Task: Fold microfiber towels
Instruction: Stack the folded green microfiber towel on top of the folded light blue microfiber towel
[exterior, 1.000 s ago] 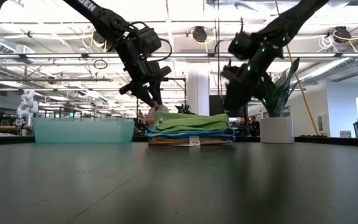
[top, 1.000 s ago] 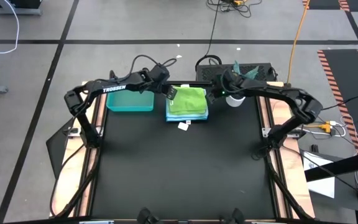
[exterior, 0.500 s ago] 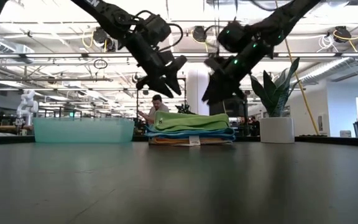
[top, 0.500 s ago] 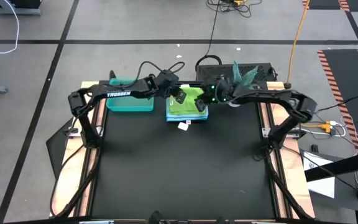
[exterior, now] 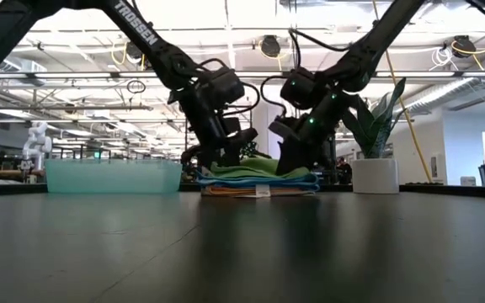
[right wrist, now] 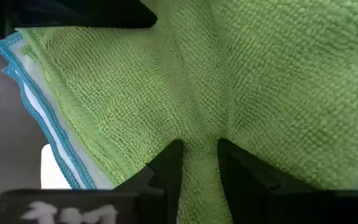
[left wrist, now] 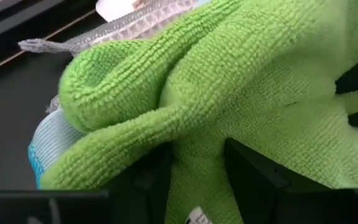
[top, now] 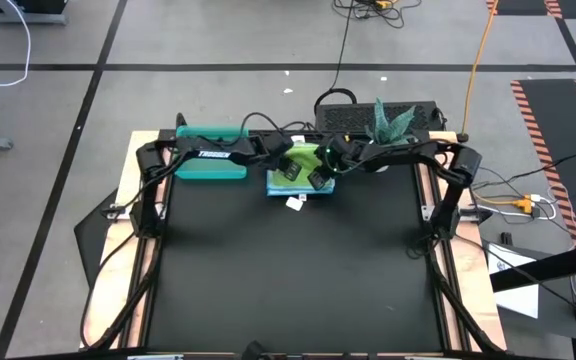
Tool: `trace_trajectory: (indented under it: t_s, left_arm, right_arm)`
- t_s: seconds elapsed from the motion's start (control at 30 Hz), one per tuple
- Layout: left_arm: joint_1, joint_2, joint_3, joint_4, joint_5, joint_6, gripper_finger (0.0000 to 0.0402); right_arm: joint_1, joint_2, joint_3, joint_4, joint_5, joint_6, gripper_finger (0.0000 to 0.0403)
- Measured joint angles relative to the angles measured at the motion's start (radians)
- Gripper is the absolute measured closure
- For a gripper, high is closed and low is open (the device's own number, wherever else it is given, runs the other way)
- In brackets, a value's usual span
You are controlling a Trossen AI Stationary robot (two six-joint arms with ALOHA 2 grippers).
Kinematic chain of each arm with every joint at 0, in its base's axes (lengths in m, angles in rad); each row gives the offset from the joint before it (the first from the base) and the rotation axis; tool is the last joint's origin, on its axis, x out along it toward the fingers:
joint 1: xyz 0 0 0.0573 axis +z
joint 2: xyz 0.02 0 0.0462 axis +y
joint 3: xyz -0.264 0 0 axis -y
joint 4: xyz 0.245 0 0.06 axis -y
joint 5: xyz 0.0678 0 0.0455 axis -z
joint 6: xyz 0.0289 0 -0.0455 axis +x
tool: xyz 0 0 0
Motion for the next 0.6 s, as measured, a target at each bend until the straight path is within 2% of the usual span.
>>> trace_trajectory:
  t_s: [0.13, 0.23, 0.33, 0.4, 0.6]
  left_arm:
    - [-0.002, -0.051, -0.002, -0.076, -0.006, 0.019, 0.0247]
    - [-0.012, -0.139, -0.002, -0.135, -0.075, 0.04, 0.0247]
    - [-0.025, -0.234, -0.002, -0.164, -0.15, 0.07, 0.0248]
    - [-0.026, -0.277, -0.002, -0.153, -0.166, 0.088, 0.0248]
    - [-0.016, -0.277, -0.001, -0.125, -0.153, 0.098, 0.0248]
  right_arm:
    - [0.01, -0.013, -0.001, -0.003, -0.032, 0.001, 0.0308]
    - [0.013, -0.092, -0.006, -0.031, -0.036, -0.014, 0.0308]
    - [0.012, -0.186, -0.003, -0.046, 0.021, -0.04, 0.0308]
    - [0.011, -0.223, -0.003, -0.047, 0.05, -0.049, 0.0308]
    - [0.007, -0.232, -0.003, -0.037, 0.096, -0.068, 0.0308]
